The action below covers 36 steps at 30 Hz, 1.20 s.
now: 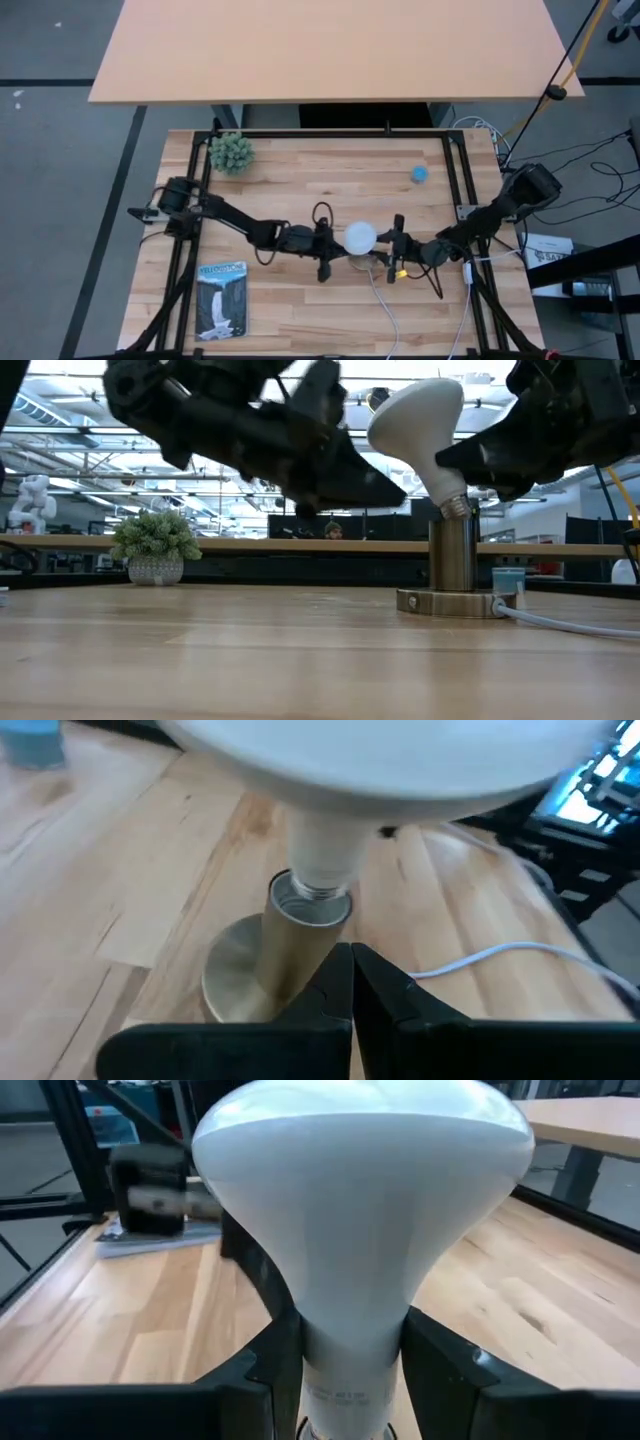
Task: Screw lightbulb
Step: Insert the lightbulb into the desk lamp
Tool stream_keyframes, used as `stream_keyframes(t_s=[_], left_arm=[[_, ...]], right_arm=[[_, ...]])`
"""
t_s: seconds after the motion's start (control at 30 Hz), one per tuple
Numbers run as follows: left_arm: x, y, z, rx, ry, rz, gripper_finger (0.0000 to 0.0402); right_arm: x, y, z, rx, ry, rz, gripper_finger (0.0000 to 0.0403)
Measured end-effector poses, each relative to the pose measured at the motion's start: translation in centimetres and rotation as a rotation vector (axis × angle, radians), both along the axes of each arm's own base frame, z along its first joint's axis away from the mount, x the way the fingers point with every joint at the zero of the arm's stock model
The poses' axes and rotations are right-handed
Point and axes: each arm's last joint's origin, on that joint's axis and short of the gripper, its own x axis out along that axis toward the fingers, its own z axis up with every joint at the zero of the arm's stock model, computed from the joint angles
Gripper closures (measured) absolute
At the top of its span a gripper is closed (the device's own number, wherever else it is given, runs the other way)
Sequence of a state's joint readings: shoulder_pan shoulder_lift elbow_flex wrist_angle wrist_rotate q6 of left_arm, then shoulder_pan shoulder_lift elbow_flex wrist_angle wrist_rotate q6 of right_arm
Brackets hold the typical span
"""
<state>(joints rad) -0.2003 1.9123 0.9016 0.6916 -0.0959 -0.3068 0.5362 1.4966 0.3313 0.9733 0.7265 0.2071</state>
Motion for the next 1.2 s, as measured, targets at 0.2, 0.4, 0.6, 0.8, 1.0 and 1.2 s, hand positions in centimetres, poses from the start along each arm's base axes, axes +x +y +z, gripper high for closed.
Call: stream_keyframes(t_s=[0.2,0.4,0.6,0.8,1.0,1.2], left_arm=[[1.1,0.0,-0.6,0.025,0.007,-0.008,0.0401],[1.2,0.5,-0.4,0.049,-0.004,-0.007,0.0401],[1.5,2.1,-0.3,0.047,-0.017,0.035,0.0401],[1.7,3.0,0.2,0.031,-0.071,0.029,0.0401],[1.8,3.0,0.4,0.026,-0.091,0.016,0.0401],[1.8,3.0,0.7,0.021,-0.122,0.016,0.0401]], right_arm=[[0.2,0.1,-0.1,0.016,-0.024,0.0,0.0272],[0.1,0.1,-0.5,0.014,0.008,-0.004,0.0272],[0.0,0.0,-0.9,0.01,0.044,-0.01,0.0256],[0.1,-0.4,-1.0,0.001,0.062,-0.03,0.023],[0.1,-0.4,-1.1,-0.006,0.067,-0.023,0.0225],[0.1,-0.4,-1.1,-0.002,0.071,-0.023,0.0224]])
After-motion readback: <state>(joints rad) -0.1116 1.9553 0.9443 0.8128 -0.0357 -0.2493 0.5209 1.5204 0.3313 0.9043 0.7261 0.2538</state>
